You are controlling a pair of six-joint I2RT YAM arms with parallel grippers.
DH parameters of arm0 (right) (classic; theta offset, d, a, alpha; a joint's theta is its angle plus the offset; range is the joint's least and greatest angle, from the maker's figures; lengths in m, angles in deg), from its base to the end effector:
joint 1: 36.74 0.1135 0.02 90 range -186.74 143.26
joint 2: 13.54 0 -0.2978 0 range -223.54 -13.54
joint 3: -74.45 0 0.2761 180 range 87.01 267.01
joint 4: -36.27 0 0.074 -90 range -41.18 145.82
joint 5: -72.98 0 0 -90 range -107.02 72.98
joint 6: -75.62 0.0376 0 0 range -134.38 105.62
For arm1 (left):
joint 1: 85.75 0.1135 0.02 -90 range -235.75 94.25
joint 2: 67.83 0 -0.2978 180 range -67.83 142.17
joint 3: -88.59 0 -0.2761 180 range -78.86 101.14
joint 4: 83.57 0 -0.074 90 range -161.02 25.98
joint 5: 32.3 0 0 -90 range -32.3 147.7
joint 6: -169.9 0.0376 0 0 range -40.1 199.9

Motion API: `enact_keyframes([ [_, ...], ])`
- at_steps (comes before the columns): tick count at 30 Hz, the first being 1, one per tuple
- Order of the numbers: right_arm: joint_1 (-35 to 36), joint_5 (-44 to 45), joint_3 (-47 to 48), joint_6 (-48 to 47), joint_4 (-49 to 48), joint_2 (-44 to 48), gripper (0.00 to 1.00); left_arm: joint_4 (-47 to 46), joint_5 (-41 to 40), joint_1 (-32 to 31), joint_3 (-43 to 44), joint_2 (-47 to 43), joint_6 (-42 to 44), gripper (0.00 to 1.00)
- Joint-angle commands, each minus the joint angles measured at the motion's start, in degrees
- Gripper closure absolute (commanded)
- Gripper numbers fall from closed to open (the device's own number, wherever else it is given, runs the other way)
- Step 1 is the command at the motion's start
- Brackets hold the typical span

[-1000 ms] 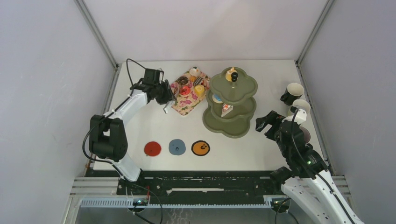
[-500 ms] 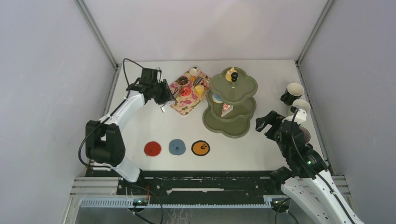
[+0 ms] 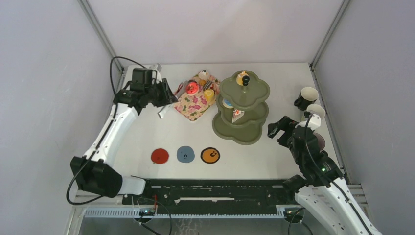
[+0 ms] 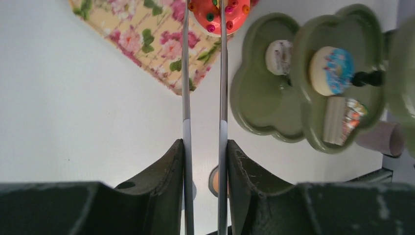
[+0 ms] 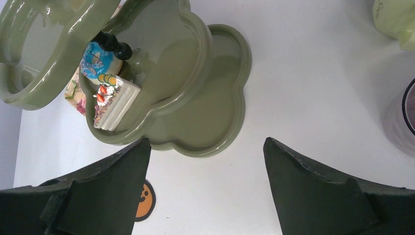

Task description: Serve the afternoon tea

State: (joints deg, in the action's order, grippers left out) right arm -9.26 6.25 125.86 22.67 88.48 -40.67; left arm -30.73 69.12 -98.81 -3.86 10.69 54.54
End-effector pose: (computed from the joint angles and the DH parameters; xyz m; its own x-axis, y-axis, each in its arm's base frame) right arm 0.0978 0.0341 0.3120 -0.4005 0.4156 -0.8166 0.1592 0.9092 0.3846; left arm 0.3036 -0.0781 0.3719 -0.7639 -0.2538 -0.5934 0.0371 0.9007 -0.4329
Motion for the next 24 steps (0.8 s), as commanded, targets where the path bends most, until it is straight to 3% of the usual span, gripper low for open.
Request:
enact_keyframes([
  [1, 0.3, 0.0, 2.4, 0.9, -2.0, -0.7, 0.07, 3.5, 2.8, -2.7, 11.3, -6.8, 6.0, 1.0],
  [9, 1.0, -0.8, 2.4, 2.0, -3.2, -1.8, 0.08, 13.1, -4.2, -17.0, 24.9, -6.8, 11.4, 1.0],
  [14, 1.4, -0.6, 2.4, 2.1, -3.3, -1.2, 0.08, 15.5, -4.8, -21.3, 28.9, -6.1, 13.0, 1.0],
  [24, 1.4, 0.4, 2.4, 1.9, -2.8, -0.5, 0.08, 16.2, -3.0, -28.6, 29.3, -4.7, 14.2, 1.0],
])
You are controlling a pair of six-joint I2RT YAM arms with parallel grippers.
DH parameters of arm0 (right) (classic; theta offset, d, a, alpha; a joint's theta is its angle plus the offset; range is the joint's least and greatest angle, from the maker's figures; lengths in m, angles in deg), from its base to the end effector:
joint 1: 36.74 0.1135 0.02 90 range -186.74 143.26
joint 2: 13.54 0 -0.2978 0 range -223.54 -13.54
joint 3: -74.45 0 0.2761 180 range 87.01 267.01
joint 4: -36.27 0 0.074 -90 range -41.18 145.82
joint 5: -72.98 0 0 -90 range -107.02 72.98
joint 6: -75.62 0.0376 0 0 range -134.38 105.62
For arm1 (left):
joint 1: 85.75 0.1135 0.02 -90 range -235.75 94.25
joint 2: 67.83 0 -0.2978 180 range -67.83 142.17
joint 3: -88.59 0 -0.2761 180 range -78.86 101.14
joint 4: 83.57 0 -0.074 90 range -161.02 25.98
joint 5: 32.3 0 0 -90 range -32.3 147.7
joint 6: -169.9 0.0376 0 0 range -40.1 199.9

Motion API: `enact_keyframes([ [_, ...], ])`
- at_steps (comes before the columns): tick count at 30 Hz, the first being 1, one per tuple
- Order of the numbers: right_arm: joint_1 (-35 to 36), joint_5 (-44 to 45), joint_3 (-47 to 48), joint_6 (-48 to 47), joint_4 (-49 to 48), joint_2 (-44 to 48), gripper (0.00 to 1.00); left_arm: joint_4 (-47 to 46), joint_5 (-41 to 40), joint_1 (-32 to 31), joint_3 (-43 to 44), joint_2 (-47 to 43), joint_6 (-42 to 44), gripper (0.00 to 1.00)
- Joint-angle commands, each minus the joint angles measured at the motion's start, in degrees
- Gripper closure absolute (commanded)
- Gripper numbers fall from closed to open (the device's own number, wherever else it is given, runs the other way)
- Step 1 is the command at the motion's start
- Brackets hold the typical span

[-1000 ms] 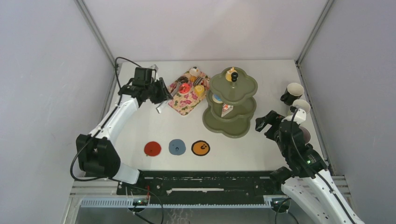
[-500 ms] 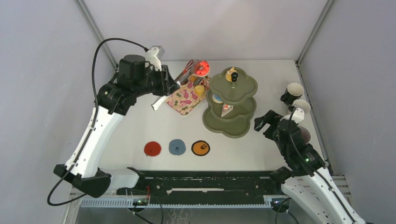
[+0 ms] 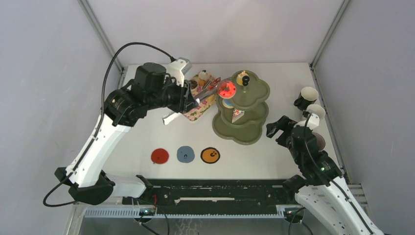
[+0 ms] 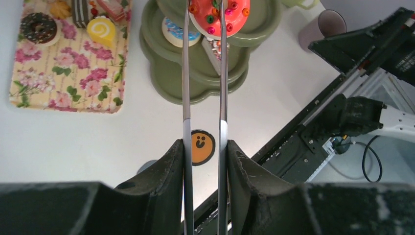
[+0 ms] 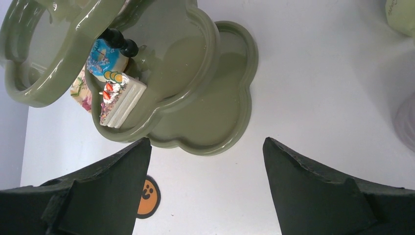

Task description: Serve the afternoon tea

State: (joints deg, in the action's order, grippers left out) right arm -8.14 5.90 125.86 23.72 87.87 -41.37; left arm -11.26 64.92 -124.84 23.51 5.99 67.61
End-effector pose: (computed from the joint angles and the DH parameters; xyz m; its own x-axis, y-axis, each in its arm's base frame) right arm 0.0997 0.0377 0.3119 -0.4104 0.4236 -0.8076 0.1451 0.9046 0.4007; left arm 0.1835 -0.1552 0.5233 -0.5439 0.1698 -0.8218 0.6071 0.7557 -0.2457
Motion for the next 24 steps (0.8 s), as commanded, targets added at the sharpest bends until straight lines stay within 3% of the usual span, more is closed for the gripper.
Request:
enact_keyframes([
  [1, 0.3, 0.5, 2.4, 0.8, -2.4, 0.1, 0.08, -3.7, 1.2, -3.4, 2.1, 0.5, 0.9, 1.0],
  [9, 0.4, 0.3, 2.4, 0.7, -2.5, 0.2, 0.08, -7.6, 0.6, -6.9, 2.9, 5.0, -0.5, 1.0],
  [24, 0.4, 1.7, 2.4, 1.3, -0.3, 1.2, 0.08, -9.2, -1.2, -7.1, 5.4, 9.4, -1.8, 1.0],
])
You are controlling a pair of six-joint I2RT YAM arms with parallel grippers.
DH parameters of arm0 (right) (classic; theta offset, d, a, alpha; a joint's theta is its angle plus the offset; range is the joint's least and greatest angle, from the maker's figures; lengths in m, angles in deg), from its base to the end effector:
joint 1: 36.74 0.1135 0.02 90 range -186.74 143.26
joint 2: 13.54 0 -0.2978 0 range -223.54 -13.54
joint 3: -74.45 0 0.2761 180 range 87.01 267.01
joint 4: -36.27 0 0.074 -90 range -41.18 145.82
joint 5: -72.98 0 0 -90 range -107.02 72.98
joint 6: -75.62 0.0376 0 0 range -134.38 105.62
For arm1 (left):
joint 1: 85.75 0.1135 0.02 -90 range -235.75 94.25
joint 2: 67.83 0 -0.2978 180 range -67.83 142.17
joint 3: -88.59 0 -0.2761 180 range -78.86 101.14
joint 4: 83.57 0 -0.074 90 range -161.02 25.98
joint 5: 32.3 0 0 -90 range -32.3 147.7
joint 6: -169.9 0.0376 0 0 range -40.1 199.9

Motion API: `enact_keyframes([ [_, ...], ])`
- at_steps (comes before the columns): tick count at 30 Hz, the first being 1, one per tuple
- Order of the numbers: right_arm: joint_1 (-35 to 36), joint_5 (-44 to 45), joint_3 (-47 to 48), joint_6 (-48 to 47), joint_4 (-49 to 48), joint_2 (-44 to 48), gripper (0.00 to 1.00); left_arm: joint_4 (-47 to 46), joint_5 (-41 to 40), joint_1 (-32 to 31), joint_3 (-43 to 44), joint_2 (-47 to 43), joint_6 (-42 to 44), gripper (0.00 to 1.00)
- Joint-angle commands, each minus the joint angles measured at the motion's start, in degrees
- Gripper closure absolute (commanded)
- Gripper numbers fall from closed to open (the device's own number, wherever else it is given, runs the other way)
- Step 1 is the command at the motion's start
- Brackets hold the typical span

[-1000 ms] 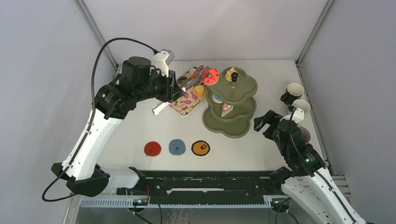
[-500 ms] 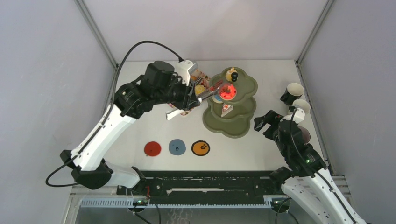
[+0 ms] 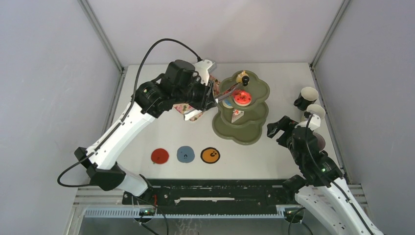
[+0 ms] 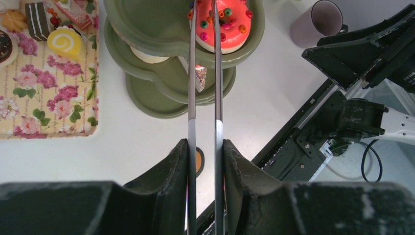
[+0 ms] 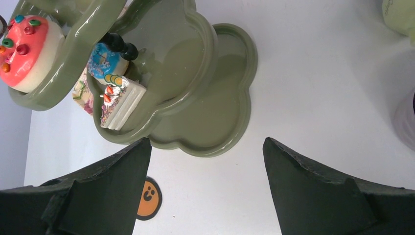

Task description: Serve the afternoon tea

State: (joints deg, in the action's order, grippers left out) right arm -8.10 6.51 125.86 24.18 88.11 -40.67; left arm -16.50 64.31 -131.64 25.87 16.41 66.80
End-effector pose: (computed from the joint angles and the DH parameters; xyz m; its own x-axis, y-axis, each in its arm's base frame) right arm 0.0974 0.0361 0.3126 -0.3978 0.4339 -0.8084 0.1524 0.9001 0.4082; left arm 0.2153 -0.2284 0.4980 -0.5561 0.2502 -0.7926 0.6711 0.6978 -0.2506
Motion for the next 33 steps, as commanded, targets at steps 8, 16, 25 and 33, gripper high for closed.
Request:
enact_keyframes([
  [8, 0.4, 0.8, 2.4, 0.9, -0.6, 0.2, 0.08, -2.8, -3.6, -0.3, 4.7, -3.9, -0.3, 0.97],
  [16, 0.4, 0.7, 2.4, 0.9, -0.7, 0.2, 0.08, -2.8, -10.8, 0.7, 1.0, -9.8, 0.3, 0.95],
  [25, 0.5, 1.1, 2.4, 0.3, -0.2, 0.6, 0.08, -17.5, -6.2, 17.4, -25.7, -20.7, -9.8, 0.99],
  [33, 0.5, 0.6, 2.4, 0.0, -0.6, 0.2, 0.08, -24.7, -6.1, 27.5, -34.5, -14.4, -14.6, 0.94],
])
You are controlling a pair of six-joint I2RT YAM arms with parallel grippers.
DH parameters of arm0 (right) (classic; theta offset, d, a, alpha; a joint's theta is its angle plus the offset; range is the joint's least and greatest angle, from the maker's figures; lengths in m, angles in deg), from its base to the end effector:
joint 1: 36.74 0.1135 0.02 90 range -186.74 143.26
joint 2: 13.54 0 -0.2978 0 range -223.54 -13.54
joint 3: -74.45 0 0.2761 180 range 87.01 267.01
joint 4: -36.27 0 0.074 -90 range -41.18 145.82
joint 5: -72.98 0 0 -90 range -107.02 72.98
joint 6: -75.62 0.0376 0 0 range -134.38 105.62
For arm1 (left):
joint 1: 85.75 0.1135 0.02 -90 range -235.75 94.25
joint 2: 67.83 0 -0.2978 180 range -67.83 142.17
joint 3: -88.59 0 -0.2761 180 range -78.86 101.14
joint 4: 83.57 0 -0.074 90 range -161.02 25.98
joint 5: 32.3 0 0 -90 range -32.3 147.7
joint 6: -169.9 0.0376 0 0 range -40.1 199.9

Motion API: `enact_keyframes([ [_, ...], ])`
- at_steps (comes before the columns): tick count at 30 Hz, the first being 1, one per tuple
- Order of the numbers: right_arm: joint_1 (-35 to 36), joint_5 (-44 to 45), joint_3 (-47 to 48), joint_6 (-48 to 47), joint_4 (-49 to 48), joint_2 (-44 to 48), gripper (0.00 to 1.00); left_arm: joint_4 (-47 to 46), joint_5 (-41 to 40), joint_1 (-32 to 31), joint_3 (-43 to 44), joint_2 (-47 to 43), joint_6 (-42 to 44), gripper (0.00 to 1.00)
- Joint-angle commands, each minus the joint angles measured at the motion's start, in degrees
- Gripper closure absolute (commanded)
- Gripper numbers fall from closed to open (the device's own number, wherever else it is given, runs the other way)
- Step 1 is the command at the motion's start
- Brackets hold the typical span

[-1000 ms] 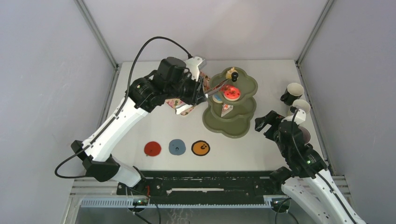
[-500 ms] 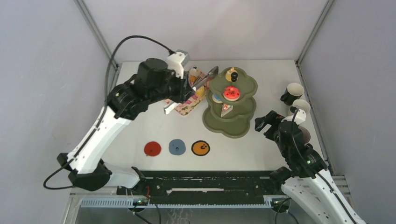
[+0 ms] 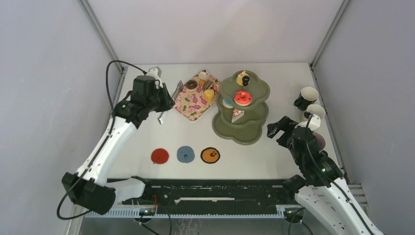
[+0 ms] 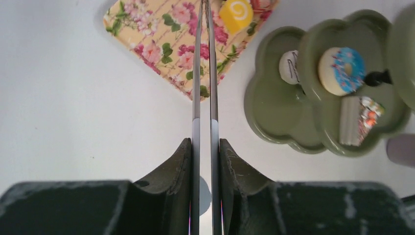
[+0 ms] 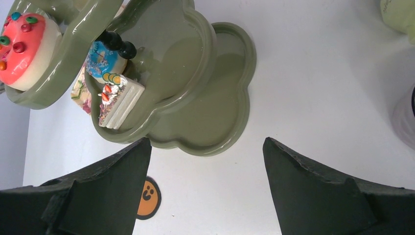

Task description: Serve the afternoon tea

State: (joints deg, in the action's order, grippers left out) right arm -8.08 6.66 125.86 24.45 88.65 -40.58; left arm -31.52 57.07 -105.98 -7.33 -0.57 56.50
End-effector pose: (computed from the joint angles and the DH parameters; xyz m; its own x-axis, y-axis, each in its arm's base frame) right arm 0.0967 0.0357 0.3119 -0.4013 0.4350 -0.8060 0.1586 0.8997 0.4066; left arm 0.2444 -0.0896 0.4037 -0.6307 -0.1908 -0.7522 0.0946 0.9432 -0.3186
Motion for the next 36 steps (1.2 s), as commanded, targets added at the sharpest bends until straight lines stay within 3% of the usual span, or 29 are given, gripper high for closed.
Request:
enact_keyframes([
  [1, 0.5, 0.4, 2.4, -0.4, -1.3, 0.0, 0.08, -10.6, 1.2, 2.6, -1.2, 4.2, -5.0, 0.94],
  [6, 0.6, 0.1, 2.4, -0.6, -1.1, 0.2, 0.08, -12.4, 7.7, 7.9, 3.0, 13.7, -5.5, 0.91],
  [10, 0.6, 0.4, 2.6, -0.9, -0.7, -0.1, 0.08, -13.2, 10.4, 8.1, 5.9, 19.4, -5.8, 0.9],
  [13, 0.8, 1.2, 2.9, -0.9, -0.6, -0.3, 0.08, -14.7, 10.3, 8.2, 6.5, 21.9, -6.9, 0.89],
  [17, 0.9, 1.6, 3.8, -1.5, -0.8, -1.0, 0.08, -16.4, 8.5, 8.4, 7.7, 24.3, -9.0, 0.76],
  [28, 0.9, 1.6, 4.5, -1.9, -0.5, -1.8, 0.08, -17.5, 13.3, 11.3, 16.0, 33.4, -13.1, 0.63],
  [36, 0.9, 2.5, 4.5, -1.1, 1.1, -1.1, 0.08, -17.0, 12.8, 11.4, 16.9, 34.8, -13.1, 0.56],
])
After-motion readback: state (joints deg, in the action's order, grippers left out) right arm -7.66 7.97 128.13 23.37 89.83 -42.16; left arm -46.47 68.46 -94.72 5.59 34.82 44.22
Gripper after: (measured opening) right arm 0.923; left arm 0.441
